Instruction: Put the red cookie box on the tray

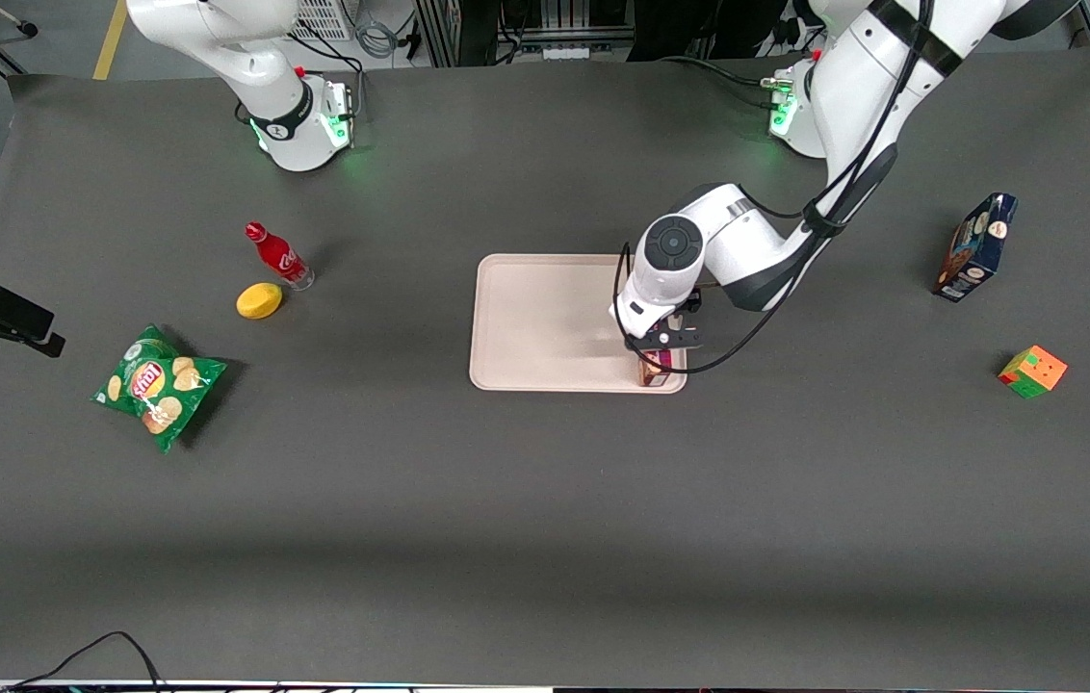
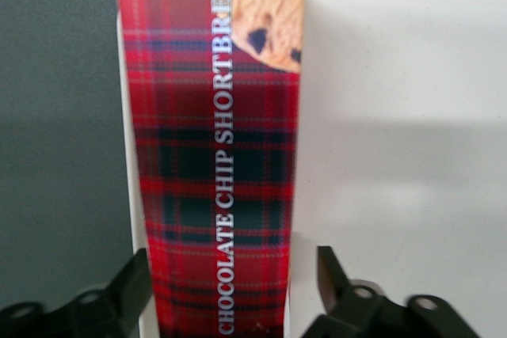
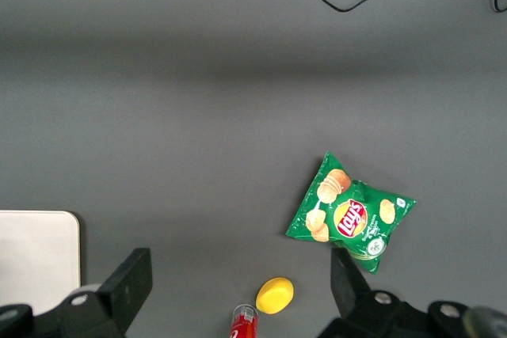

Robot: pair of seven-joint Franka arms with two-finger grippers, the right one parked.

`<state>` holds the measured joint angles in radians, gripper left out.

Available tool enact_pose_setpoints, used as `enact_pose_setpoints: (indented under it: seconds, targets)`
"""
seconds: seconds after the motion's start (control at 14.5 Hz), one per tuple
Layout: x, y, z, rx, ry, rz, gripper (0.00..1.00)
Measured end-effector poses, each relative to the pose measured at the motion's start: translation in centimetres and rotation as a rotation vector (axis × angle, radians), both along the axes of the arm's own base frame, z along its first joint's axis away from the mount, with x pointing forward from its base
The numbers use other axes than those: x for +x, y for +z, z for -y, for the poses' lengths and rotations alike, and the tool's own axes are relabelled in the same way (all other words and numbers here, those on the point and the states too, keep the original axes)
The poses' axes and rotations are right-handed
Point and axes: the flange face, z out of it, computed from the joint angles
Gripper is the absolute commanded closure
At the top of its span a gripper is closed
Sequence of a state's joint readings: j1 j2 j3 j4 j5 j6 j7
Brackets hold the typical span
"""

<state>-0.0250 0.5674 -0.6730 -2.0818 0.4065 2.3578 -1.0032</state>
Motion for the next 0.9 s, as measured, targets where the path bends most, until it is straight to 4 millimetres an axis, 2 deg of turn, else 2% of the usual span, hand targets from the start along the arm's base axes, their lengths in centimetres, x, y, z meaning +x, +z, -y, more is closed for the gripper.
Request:
enact_pose_setpoints:
  seconds: [0.35,0.55,0.62,0.69,0.76,0.83,0.9]
  targets:
    - [0.1,0.1,0.0,-0.002,0.000,0.002,0.00]
    - [0.7,0.9,0.2,0.000,0.000,0.016,0.00]
    - [1.9,3.6,0.3,0.040,-0.022,0.034,0.00]
    - [1.9,4.0,0.2,0.049,-0.035,0.031,0.00]
    - [2.3,5.3,0.2,0.046,-0.036,0.000,0.00]
    - [3.7,9.0,0.0,0.035,-0.043,-0.024,0.00]
    - [5.0,14.0,-0.5,0.027,-0.045,-0.029,0.00]
